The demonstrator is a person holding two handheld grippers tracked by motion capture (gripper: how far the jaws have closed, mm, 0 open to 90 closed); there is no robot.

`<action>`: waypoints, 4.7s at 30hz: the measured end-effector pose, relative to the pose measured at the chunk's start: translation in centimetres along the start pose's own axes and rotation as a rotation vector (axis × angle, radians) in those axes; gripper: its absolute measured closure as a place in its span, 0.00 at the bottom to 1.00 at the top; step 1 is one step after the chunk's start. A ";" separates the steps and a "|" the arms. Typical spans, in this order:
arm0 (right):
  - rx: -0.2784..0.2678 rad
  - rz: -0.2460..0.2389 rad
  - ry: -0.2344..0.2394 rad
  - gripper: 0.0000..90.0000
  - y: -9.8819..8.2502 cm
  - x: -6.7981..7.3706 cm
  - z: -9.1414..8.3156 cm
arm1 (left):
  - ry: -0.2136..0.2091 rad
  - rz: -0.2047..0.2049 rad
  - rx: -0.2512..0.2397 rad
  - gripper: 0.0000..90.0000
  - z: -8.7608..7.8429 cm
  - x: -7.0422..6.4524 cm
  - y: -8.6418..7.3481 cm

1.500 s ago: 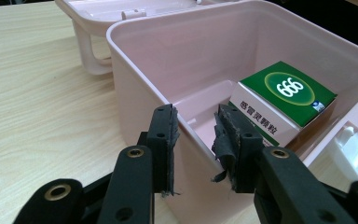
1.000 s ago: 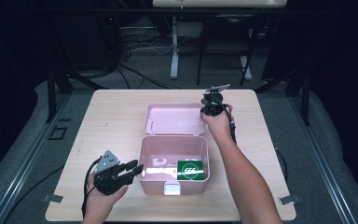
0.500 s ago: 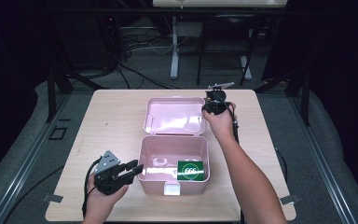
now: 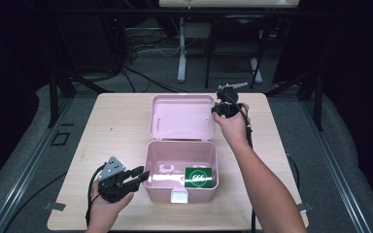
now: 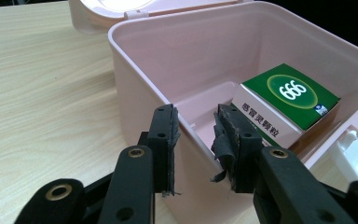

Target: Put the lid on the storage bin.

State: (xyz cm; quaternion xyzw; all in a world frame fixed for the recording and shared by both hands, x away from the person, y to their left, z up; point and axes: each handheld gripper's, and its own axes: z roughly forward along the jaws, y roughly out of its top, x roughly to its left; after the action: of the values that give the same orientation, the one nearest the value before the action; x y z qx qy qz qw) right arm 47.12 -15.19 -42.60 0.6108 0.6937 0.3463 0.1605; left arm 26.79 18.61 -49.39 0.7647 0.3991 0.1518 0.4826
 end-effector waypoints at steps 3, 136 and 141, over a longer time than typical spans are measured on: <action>-0.016 -0.013 0.001 0.96 0.0 0.1 -0.4 | 0.000 0.000 0.000 0.76 0.0 0.0 0.0; -0.414 -0.198 0.159 0.95 -11.9 1.7 -12.1 | 0.091 0.059 -0.165 0.68 -2.4 0.5 9.6; -0.412 -0.198 0.165 0.95 -12.0 1.6 -12.1 | 0.094 0.058 -0.173 0.67 -1.9 0.5 10.4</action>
State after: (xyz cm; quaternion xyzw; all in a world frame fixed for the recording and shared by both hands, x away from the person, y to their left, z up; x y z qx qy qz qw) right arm 30.15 -17.27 -41.83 0.4637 0.6757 0.5117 0.2579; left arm 30.70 17.94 -39.62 0.7236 0.3843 0.2353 0.5227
